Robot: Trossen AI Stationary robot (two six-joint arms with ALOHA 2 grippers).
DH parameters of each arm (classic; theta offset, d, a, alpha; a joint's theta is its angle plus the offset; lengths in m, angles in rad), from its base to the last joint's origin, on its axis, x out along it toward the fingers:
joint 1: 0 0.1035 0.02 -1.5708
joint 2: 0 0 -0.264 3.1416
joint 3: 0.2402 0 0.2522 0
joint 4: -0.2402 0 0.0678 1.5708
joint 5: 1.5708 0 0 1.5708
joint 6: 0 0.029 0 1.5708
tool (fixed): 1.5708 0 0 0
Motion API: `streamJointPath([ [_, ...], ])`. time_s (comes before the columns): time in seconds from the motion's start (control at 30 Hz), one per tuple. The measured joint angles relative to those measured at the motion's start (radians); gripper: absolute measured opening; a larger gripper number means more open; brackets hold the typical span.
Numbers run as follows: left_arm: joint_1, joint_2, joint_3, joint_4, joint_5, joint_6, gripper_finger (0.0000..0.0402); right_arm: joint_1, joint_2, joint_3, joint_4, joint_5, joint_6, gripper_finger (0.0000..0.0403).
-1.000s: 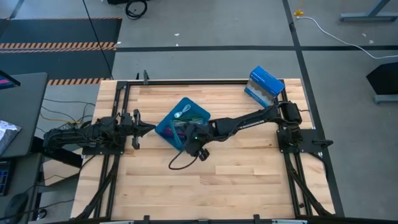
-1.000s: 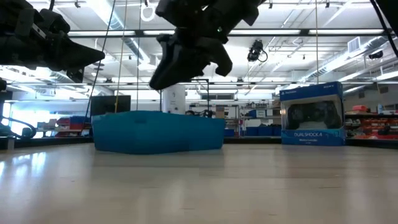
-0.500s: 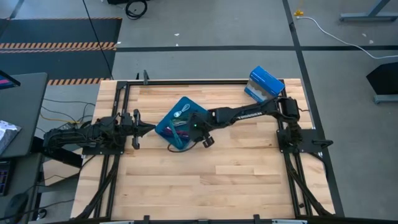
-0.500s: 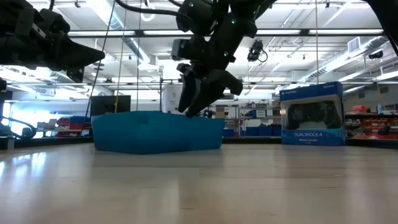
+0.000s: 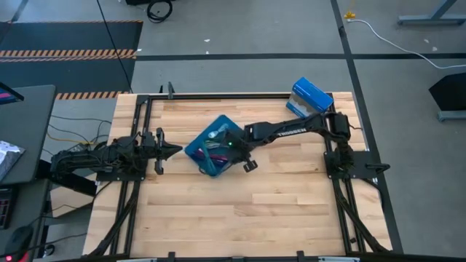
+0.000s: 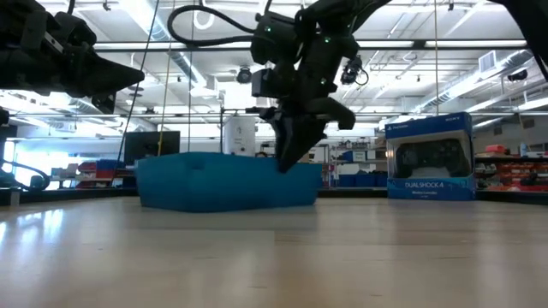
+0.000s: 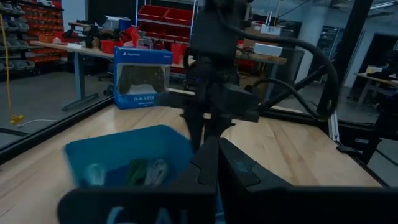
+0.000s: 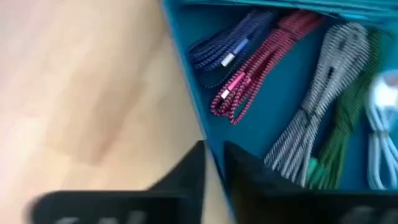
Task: Pick and place USB-C Cables
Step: Move the blue bin to the center of the table
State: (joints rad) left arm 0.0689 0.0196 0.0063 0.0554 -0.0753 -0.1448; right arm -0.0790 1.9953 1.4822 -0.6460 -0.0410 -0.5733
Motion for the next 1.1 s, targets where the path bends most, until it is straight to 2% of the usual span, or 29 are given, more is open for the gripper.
streamJointPath([
  [0.07,0.000,0.000,0.000,0.000,0.000,0.000,0.0005,0.016,0.000,0.000,-0.029,-0.007,0.030,0.0033],
  [0.13,0.000,0.000,0.000,0.000,0.000,0.000,0.0005,0.034,-0.002,0.001,-0.058,-0.010,0.053,0.0014],
  [0.63,0.000,0.000,0.000,0.000,0.000,-0.001,0.0005,0.152,-0.003,0.001,-0.081,-0.008,0.712,0.0005],
  [0.9,0.000,0.000,0.000,0.000,0.000,-0.027,0.0005,0.158,-0.002,0.001,-0.071,0.023,0.910,0.0005],
  [1.1,0.000,0.000,0.000,0.000,0.001,-0.027,0.0005,0.173,0.000,0.000,-0.049,0.026,0.907,0.0005],
])
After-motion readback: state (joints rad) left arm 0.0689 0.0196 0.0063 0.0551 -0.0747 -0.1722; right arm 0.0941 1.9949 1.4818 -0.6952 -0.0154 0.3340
